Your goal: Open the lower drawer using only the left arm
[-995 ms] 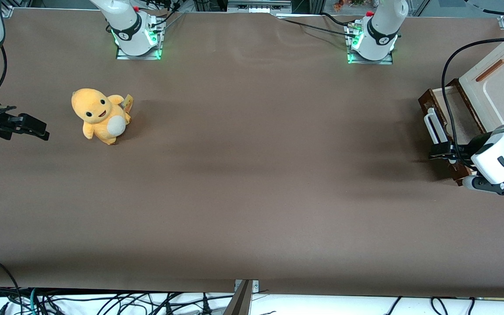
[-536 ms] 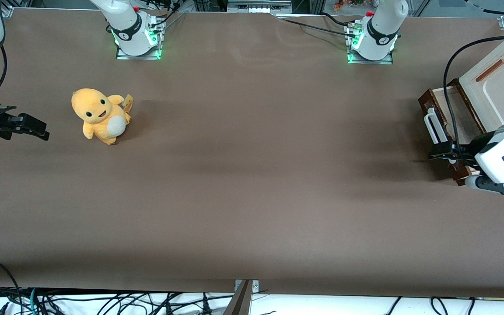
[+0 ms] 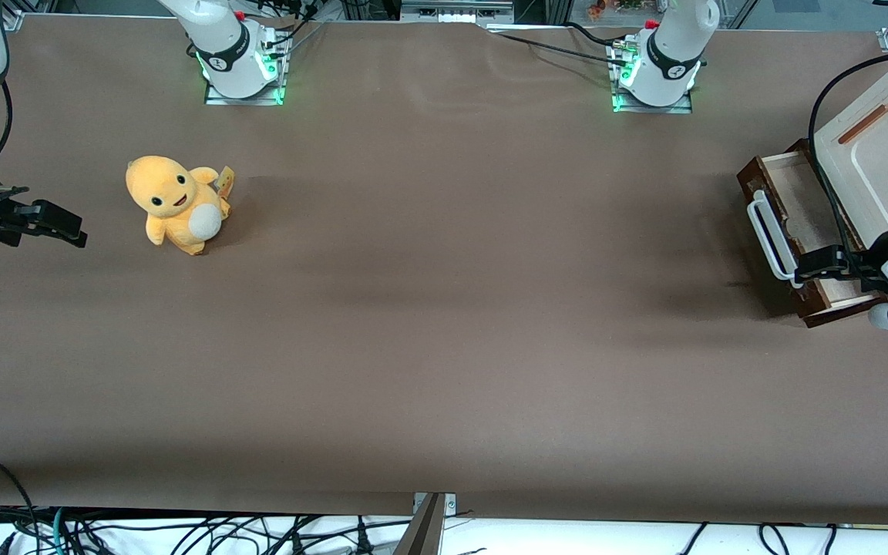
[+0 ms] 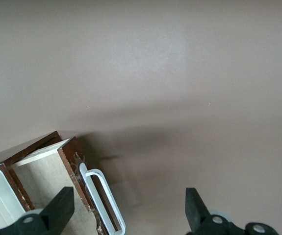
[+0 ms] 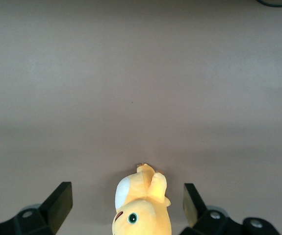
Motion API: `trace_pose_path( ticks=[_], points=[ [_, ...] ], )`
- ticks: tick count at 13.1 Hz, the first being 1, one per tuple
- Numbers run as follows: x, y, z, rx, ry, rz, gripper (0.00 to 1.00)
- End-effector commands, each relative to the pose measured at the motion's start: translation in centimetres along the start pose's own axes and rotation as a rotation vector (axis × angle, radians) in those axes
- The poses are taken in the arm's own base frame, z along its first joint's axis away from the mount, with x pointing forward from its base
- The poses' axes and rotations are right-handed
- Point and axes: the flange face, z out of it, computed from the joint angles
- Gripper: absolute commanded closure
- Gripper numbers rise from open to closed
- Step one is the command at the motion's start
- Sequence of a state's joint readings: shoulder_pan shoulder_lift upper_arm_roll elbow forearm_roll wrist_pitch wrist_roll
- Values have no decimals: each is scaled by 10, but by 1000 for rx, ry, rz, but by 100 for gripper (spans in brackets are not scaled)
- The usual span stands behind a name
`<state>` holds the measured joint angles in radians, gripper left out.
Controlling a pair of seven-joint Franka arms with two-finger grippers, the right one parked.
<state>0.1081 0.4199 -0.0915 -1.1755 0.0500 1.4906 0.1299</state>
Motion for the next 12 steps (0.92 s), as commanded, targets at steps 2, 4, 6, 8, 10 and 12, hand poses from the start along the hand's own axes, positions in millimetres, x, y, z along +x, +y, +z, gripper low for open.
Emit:
trace_pose_path(
  ticks=[2, 4, 6, 8, 10, 12],
  points=[
    [-6, -24, -3, 52, 4, -9, 0],
    [-5, -17, -3, 47, 5, -11, 0],
    [-5, -12, -4, 29, 9, -3, 0],
    [-3, 1, -5, -2, 14, 14, 0],
    [-1, 16, -6, -10, 17, 42, 0],
    [0, 28, -6, -15, 17, 50, 0]
  ],
)
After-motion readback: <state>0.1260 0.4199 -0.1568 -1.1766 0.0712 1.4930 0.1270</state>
